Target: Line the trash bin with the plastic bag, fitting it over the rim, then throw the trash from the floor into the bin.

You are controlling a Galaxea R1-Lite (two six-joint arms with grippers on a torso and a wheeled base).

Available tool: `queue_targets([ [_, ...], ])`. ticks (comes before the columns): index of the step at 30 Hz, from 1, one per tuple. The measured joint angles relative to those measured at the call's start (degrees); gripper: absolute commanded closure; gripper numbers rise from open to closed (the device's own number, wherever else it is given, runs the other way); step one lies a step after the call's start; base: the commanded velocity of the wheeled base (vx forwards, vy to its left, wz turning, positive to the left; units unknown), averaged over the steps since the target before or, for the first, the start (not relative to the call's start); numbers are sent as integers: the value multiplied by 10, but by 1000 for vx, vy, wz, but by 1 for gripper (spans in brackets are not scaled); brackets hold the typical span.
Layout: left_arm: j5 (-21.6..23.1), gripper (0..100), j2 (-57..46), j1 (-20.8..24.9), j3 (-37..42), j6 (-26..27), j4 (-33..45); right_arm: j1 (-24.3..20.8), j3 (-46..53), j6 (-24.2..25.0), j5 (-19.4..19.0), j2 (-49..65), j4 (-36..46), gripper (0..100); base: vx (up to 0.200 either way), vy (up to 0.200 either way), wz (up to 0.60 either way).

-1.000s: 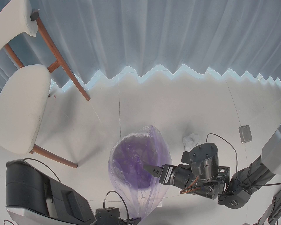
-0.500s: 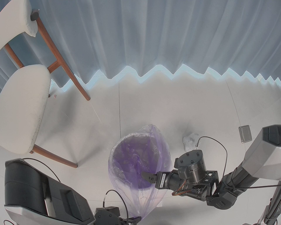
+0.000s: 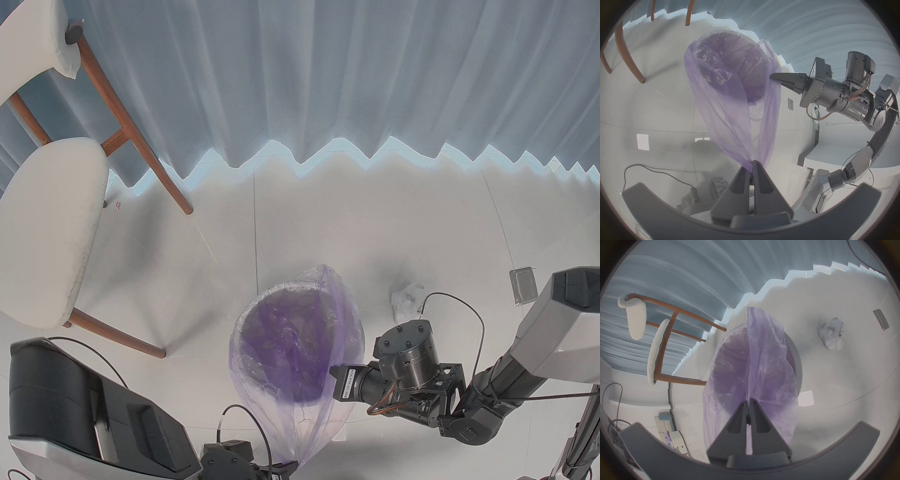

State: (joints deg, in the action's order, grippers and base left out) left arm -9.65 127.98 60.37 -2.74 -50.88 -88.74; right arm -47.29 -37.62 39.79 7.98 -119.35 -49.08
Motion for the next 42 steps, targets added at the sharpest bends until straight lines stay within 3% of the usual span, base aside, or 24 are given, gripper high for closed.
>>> queue_targets([
  [19,1,100,35,-7,-10,25,1,114,77,26,-2,43,-12,100,0,0,0],
  [30,0,100,50,-5,-2,21,0,126,70,39,-2,-29,-105,100,0,0,0],
  [42,-13,100,-87,-21,17,-51,2,135,35,41,-3,-94,-120,100,0,0,0],
])
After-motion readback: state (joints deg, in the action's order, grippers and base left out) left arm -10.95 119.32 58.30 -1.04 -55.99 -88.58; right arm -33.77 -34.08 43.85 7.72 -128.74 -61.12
